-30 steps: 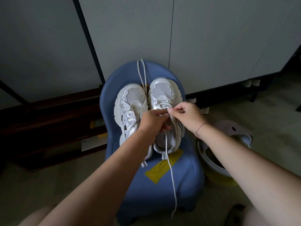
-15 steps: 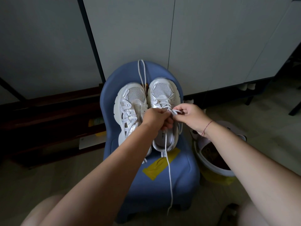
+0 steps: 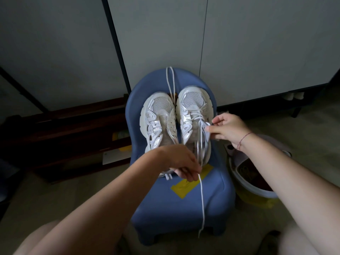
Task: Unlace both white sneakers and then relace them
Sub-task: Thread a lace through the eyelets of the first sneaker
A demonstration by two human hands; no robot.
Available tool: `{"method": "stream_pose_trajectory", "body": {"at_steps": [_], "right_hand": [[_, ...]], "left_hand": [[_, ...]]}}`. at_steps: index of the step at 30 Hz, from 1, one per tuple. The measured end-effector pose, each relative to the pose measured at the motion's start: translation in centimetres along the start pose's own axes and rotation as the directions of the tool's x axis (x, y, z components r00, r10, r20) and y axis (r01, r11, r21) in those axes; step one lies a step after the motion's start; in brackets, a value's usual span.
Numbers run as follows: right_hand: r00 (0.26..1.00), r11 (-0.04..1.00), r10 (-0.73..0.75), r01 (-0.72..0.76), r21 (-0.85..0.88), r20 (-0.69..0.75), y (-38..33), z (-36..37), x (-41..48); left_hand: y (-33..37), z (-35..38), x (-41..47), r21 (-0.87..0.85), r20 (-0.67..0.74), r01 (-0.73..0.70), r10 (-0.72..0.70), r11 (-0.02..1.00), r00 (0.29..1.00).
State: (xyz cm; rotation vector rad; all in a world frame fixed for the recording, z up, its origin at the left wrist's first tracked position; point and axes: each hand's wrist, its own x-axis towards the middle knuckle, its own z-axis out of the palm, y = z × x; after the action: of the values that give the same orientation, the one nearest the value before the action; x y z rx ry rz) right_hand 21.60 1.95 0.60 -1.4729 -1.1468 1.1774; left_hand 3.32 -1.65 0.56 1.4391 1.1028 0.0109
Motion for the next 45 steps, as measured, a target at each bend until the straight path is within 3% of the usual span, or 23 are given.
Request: {"method": "stream_pose_trajectory", "body": {"at_steps": [3, 5, 10, 13, 16, 18, 22, 26, 29, 31, 32, 34, 36, 39, 41, 45], "right_hand": [[1.000, 1.000, 0.005, -0.005, -0.005, 0.017, -0.1, 0.0, -0.1], [0.999, 1.000, 0.007, -0.007, 0.001, 0.032, -0.2, 0.1, -0.2], [0.998, 0.997, 0.057, -0.059, 0.053, 0.038, 0.0, 0.3, 0.0], [0.999, 0.996, 0.049, -0.048, -0.079, 0.006, 0.7, 0.8, 0.1], [0.998, 0.994, 0.032, -0.027, -0.103, 0.048, 0.6, 1.1, 0.1], [0.994, 0.988, 0.014, 0.002, -0.152, 0.107, 0.3, 1.0, -0.1], [0.994, 0.885, -0.060, 0.094, -0.455, 0.089, 1.1, 1.2, -0.5], [0.996, 0.922, -0.038, 0.068, -0.381, 0.086, 1.7, 1.1, 0.0], [0.994, 0.936, -0.024, 0.058, -0.347, 0.103, 1.3, 1.0, -0.3], [0.993, 0.948, -0.012, 0.049, -0.315, 0.117, 1.2, 0.9, -0.4], [0.992, 0.951, -0.010, 0.048, -0.304, 0.124, 1.1, 0.9, -0.5], [0.991, 0.955, -0.009, 0.048, -0.294, 0.133, 1.1, 1.0, -0.4], [0.992, 0.955, -0.008, 0.045, -0.293, 0.127, 1.2, 1.2, -0.4], [0.995, 0.954, -0.001, 0.030, -0.299, 0.095, 1.5, 1.2, -0.1], [0.994, 0.959, 0.005, 0.025, -0.283, 0.107, 1.6, 1.1, 0.1], [0.983, 0.975, 0.028, 0.012, -0.220, 0.180, 1.3, 0.5, 0.1]], "left_hand": [[-0.6, 0.2, 0.4, -0.189, -0.199, -0.105, 0.067, 0.976, 0.978], [0.0, 0.7, 1.0, -0.378, -0.357, -0.191, 0.047, 0.906, 0.933], [1.6, 2.8, 2.9, -0.730, -0.420, -0.288, -0.075, 0.620, 0.904], [1.9, 3.1, 3.5, -0.774, -0.473, -0.348, -0.117, 0.529, 0.873], [1.9, 3.2, 3.6, -0.810, -0.493, -0.383, -0.161, 0.444, 0.855], [1.7, 3.1, 3.5, -0.807, -0.493, -0.374, -0.171, 0.458, 0.853], [0.8, 3.0, 3.3, -0.782, -0.501, -0.371, -0.151, 0.500, 0.852], [0.1, 2.5, 2.2, -0.637, -0.442, -0.284, -0.037, 0.716, 0.896], [-0.4, 2.1, 0.1, -0.304, -0.144, -0.075, 0.032, 0.950, 0.989], [-0.8, 2.5, -1.0, 0.010, 0.113, 0.022, -0.023, 1.000, 0.993], [-1.1, 2.8, -1.1, 0.101, 0.156, 0.033, -0.049, 0.994, 0.987], [-1.5, 3.3, -0.8, 0.098, 0.056, 0.010, -0.016, 0.995, 0.998], [-1.4, 3.5, -0.4, -0.037, -0.117, -0.048, 0.043, 0.998, 0.992], [-0.9, 3.2, 0.3, -0.287, -0.333, -0.124, 0.022, 0.950, 0.943], [-0.5, 3.0, 0.8, -0.358, -0.461, -0.214, 0.027, 0.909, 0.887], [-0.1, 3.0, 2.2, -0.568, -0.554, -0.315, -0.071, 0.760, 0.829]]}}
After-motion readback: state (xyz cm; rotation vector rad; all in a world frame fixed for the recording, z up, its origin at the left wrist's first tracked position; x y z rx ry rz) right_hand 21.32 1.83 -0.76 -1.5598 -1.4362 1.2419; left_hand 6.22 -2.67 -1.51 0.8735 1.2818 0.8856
